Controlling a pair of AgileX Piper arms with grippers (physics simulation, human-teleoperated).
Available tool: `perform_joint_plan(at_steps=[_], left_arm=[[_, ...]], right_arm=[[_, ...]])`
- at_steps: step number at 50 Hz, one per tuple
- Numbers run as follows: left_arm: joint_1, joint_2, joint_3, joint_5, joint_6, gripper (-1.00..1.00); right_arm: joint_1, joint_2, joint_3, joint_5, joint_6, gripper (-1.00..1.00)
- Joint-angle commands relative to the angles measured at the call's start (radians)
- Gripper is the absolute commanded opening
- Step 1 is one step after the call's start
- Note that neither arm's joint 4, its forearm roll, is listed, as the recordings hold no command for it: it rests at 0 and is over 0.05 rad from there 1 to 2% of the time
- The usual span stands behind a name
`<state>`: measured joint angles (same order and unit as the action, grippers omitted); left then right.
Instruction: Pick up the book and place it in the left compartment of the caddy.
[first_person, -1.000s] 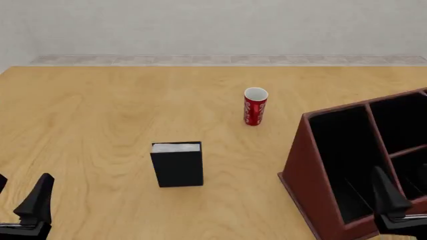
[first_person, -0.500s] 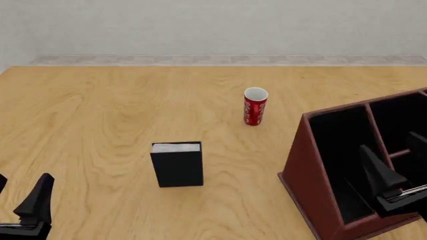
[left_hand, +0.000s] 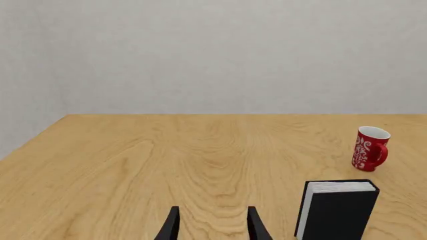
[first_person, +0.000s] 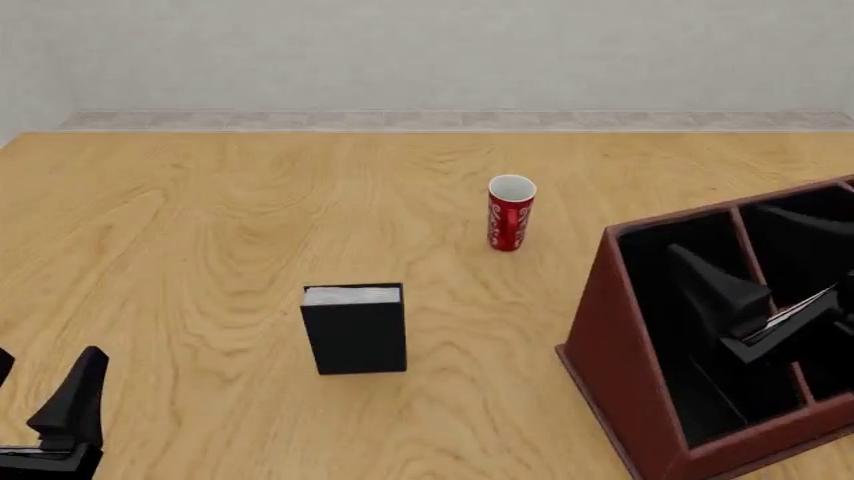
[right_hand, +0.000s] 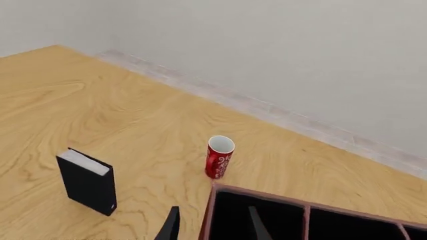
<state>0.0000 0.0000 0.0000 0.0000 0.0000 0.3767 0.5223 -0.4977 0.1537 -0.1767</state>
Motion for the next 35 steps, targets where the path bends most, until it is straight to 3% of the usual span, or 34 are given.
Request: perform_joint_plan(at_steps=[1, 6, 14, 18, 26, 35], left_arm=[[0.000, 0.000, 0.000, 0.000, 0.000, 1.00], [0.000, 0.000, 0.000, 0.000, 0.000, 1.00], [0.000, 0.000, 0.000, 0.000, 0.000, 1.00], [0.000, 0.000, 0.000, 0.000, 0.000, 1.00], [0.000, 0.000, 0.000, 0.000, 0.000, 1.00], [0.000, 0.000, 0.000, 0.000, 0.000, 1.00]], right_arm=[[0.065, 0.116, -0.115, 0.057, 0.010, 1.00], [0.089, 0.157, -0.151, 0.067, 0.011, 1.00], [0.137, 0.245, -0.240, 0.114, 0.060, 1.00], [0.136, 0.262, -0.251, 0.115, 0.052, 1.00], [0.197, 0.362, -0.293, 0.144, 0.114, 1.00], [0.208, 0.451, -0.360, 0.178, 0.111, 1.00]])
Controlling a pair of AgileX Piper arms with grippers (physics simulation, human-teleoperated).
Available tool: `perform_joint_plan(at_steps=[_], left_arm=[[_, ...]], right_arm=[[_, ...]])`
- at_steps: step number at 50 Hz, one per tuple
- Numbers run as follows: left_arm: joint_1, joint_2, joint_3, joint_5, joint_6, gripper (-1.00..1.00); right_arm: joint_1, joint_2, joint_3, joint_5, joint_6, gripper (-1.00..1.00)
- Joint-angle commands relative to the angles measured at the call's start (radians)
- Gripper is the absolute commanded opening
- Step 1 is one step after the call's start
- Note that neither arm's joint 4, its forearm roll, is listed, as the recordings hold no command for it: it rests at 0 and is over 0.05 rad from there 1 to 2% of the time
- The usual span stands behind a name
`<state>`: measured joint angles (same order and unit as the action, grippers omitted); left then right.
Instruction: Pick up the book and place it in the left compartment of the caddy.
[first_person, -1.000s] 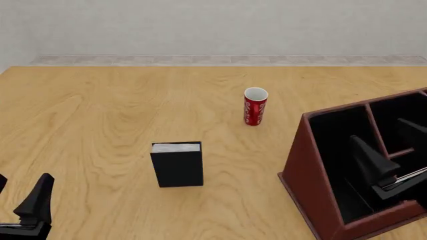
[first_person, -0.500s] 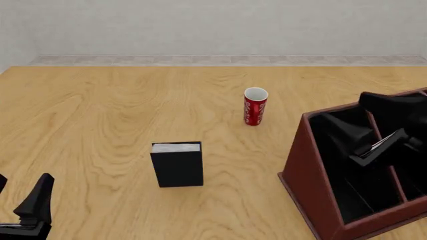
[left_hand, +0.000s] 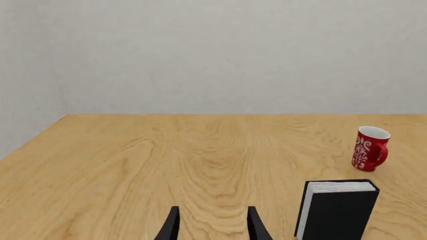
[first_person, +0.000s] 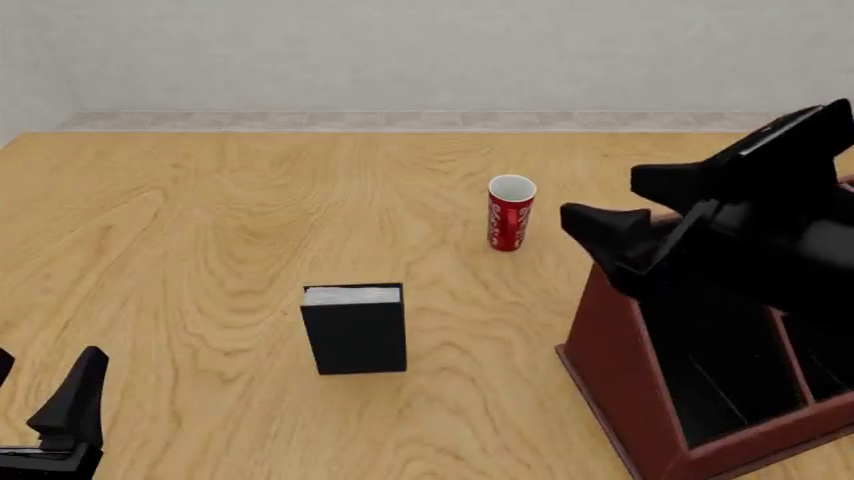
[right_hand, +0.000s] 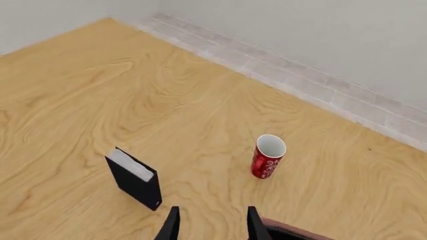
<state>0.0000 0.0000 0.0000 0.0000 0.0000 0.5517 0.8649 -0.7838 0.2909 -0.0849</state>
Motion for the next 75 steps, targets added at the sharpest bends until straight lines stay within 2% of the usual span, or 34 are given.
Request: perform_joint_plan(at_steps=[1, 7, 18, 34, 58, 75], left_arm=[[0.000, 0.000, 0.000, 0.000, 0.000, 1.00], [0.000, 0.000, 0.000, 0.000, 0.000, 1.00], [0.000, 0.000, 0.000, 0.000, 0.000, 1.00], [0.000, 0.000, 0.000, 0.000, 0.000, 1.00], [0.000, 0.000, 0.000, 0.000, 0.000, 1.00], [0.000, 0.000, 0.000, 0.000, 0.000, 1.00]], right_arm=[[0.033, 0.108, -0.074, 0.041, 0.020, 1.00], [0.044, 0.155, -0.123, 0.071, 0.026, 1.00], [0.052, 0.257, -0.191, 0.120, -0.003, 1.00], [0.093, 0.375, -0.285, 0.179, -0.015, 1.00], [0.143, 0.492, -0.407, 0.262, -0.033, 1.00], [0.190, 0.556, -0.426, 0.249, -0.018, 1.00]])
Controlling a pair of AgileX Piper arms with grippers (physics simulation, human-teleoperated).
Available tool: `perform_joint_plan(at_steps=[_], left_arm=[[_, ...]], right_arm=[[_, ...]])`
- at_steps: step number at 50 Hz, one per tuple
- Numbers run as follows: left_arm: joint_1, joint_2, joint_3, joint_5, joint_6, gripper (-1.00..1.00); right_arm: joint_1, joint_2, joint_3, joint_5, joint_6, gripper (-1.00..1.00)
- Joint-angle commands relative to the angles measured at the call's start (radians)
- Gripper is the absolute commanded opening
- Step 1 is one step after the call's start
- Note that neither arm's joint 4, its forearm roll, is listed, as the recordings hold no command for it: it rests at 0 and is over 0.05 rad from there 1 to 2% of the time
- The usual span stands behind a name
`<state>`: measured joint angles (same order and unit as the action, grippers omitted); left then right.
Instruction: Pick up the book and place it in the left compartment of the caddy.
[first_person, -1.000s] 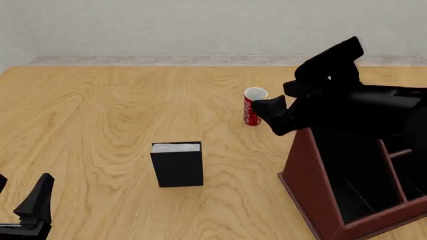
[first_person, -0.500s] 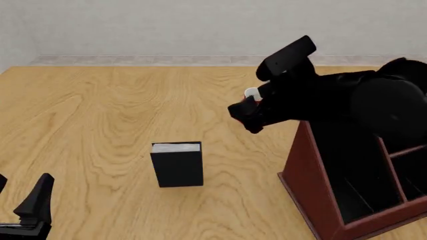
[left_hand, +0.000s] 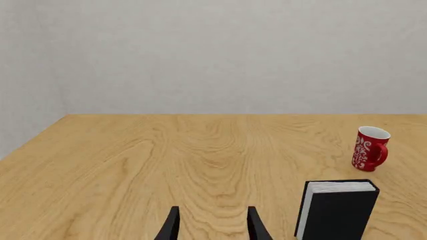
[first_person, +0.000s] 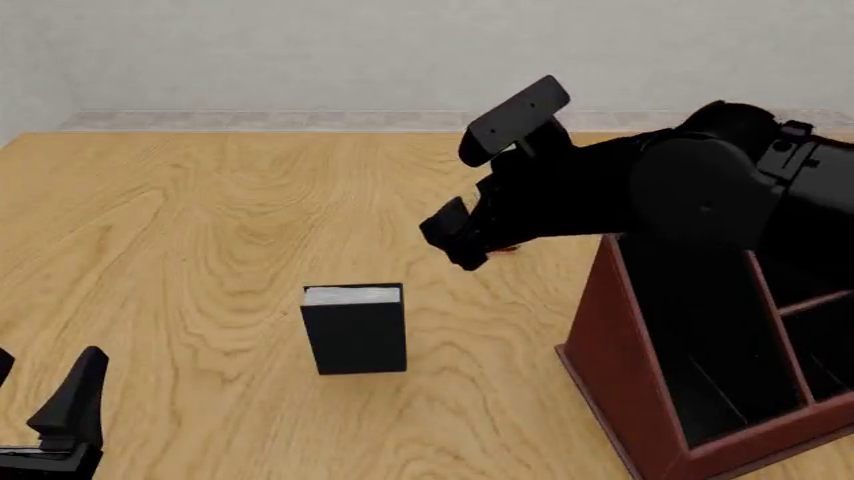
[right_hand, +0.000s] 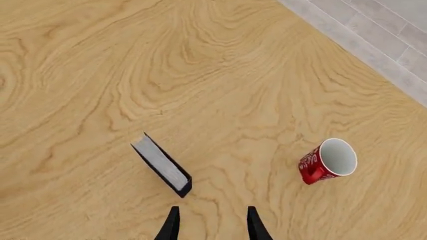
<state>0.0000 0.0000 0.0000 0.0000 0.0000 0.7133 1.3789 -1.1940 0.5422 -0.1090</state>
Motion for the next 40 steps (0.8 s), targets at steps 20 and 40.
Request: perform_joint_plan(at_steps=[20, 40], left_arm=[[0.000, 0.000, 0.000, 0.000, 0.000, 1.00], [0.000, 0.000, 0.000, 0.000, 0.000, 1.00]], right_arm=[[0.059, 0.127, -0.055, 0.004, 0.013, 1.00], [0.048, 0.214, -0.080, -0.010, -0.003, 1.00]])
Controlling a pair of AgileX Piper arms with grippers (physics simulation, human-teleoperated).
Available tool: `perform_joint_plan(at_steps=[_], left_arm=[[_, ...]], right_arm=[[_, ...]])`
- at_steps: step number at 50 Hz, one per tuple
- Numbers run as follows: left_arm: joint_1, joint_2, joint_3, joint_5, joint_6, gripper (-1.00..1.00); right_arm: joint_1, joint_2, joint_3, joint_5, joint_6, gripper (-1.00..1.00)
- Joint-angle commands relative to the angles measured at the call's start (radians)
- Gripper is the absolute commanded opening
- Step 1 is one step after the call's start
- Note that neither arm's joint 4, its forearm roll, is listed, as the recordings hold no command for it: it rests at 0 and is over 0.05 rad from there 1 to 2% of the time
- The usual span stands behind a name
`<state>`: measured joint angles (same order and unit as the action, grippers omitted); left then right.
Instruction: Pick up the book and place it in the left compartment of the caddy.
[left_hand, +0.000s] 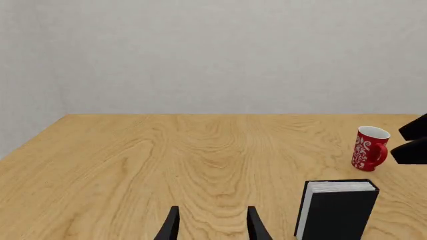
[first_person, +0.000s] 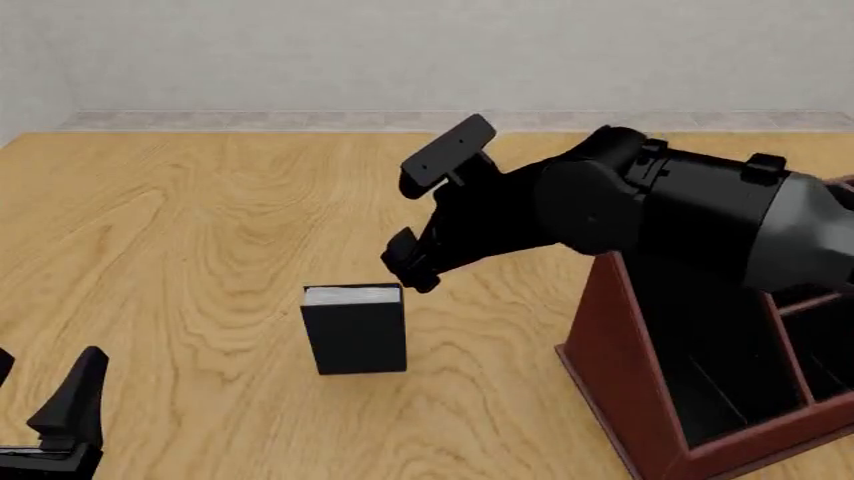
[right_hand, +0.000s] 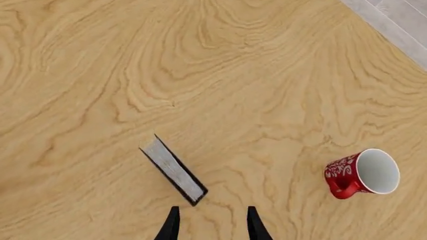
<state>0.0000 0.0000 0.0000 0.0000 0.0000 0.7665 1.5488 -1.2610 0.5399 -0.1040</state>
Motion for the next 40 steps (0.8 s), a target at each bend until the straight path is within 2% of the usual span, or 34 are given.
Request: perform_joint_plan(at_steps=[1, 40], left_arm=[[0.000, 0.000, 0.000, 0.000, 0.000, 1.00], [0.000, 0.000, 0.000, 0.000, 0.000, 1.00]], right_arm=[[-0.007, 0.048, -0.014, -0.008, -0.010, 1.00], [0.052, 0.169, -0.078, 0.011, -0.006, 1.00]])
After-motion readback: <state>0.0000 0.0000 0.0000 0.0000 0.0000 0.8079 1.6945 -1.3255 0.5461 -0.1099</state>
